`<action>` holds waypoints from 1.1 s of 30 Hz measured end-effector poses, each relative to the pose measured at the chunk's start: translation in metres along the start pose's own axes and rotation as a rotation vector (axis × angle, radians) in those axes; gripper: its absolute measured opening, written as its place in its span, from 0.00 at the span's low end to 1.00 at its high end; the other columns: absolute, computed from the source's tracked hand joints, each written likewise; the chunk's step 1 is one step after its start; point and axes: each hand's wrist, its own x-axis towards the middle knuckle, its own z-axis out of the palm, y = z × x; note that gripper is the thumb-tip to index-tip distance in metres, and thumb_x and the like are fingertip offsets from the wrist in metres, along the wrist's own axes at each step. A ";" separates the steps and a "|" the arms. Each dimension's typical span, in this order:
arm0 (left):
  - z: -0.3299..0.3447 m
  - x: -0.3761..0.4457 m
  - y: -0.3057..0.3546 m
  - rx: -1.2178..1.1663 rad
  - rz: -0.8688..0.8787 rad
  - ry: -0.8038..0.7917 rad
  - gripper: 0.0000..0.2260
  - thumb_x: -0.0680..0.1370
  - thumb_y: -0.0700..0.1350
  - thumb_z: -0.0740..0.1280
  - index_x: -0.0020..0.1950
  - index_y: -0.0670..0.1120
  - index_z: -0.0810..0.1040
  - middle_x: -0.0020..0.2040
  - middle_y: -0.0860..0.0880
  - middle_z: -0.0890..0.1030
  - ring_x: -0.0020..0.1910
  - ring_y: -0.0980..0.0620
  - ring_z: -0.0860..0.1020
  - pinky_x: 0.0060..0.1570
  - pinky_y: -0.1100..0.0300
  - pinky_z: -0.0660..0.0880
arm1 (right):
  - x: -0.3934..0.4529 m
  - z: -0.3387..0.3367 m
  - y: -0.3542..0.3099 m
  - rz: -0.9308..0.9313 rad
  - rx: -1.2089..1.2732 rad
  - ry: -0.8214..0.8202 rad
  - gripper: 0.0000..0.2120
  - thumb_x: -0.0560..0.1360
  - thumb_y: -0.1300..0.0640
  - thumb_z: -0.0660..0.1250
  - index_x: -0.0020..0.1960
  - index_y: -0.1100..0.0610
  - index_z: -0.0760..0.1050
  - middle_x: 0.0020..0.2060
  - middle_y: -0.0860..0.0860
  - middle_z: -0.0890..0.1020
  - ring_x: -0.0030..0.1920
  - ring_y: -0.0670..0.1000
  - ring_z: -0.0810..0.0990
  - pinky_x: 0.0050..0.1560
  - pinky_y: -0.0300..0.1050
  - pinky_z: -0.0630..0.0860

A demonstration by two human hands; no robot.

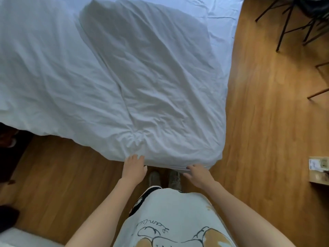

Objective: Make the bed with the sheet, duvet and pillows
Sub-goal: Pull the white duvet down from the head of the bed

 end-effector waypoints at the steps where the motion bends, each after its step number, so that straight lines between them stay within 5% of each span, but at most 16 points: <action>1: 0.003 -0.004 -0.004 -0.023 -0.018 -0.007 0.20 0.81 0.51 0.57 0.70 0.46 0.66 0.66 0.44 0.71 0.66 0.45 0.68 0.65 0.53 0.63 | 0.001 0.002 -0.004 -0.017 -0.012 -0.024 0.20 0.80 0.44 0.57 0.65 0.55 0.72 0.59 0.54 0.77 0.58 0.54 0.75 0.55 0.47 0.73; 8: 0.031 -0.032 -0.005 -0.039 -0.077 -0.165 0.21 0.81 0.51 0.58 0.72 0.46 0.64 0.68 0.45 0.70 0.66 0.45 0.68 0.64 0.54 0.67 | -0.010 -0.006 -0.011 -0.011 0.053 -0.073 0.21 0.80 0.44 0.58 0.67 0.54 0.70 0.60 0.53 0.78 0.57 0.53 0.76 0.56 0.47 0.74; 14: 0.039 -0.027 0.065 0.077 0.018 -0.263 0.18 0.81 0.51 0.56 0.69 0.46 0.66 0.64 0.45 0.72 0.62 0.45 0.71 0.56 0.55 0.69 | -0.025 -0.031 0.031 0.003 0.181 -0.004 0.21 0.80 0.45 0.58 0.68 0.54 0.70 0.62 0.53 0.77 0.61 0.54 0.75 0.57 0.47 0.72; 20: 0.036 0.016 0.199 0.066 0.082 -0.255 0.16 0.80 0.49 0.57 0.66 0.46 0.69 0.63 0.45 0.74 0.59 0.45 0.74 0.51 0.56 0.71 | -0.045 -0.050 0.154 0.016 0.295 0.022 0.16 0.79 0.47 0.59 0.63 0.53 0.72 0.57 0.52 0.78 0.56 0.54 0.76 0.52 0.46 0.74; 26: 0.027 0.056 0.384 0.072 0.085 -0.301 0.17 0.81 0.49 0.56 0.68 0.45 0.68 0.65 0.44 0.73 0.63 0.45 0.72 0.58 0.55 0.70 | -0.083 -0.097 0.324 0.067 0.171 -0.024 0.21 0.80 0.46 0.56 0.68 0.56 0.69 0.62 0.56 0.75 0.61 0.57 0.73 0.59 0.52 0.72; 33: -0.020 0.091 0.586 -0.093 0.237 -0.200 0.20 0.81 0.52 0.57 0.72 0.48 0.65 0.68 0.48 0.72 0.64 0.49 0.73 0.62 0.57 0.70 | -0.101 -0.176 0.474 0.190 0.253 0.058 0.19 0.81 0.47 0.57 0.67 0.57 0.69 0.62 0.55 0.76 0.60 0.55 0.75 0.56 0.47 0.73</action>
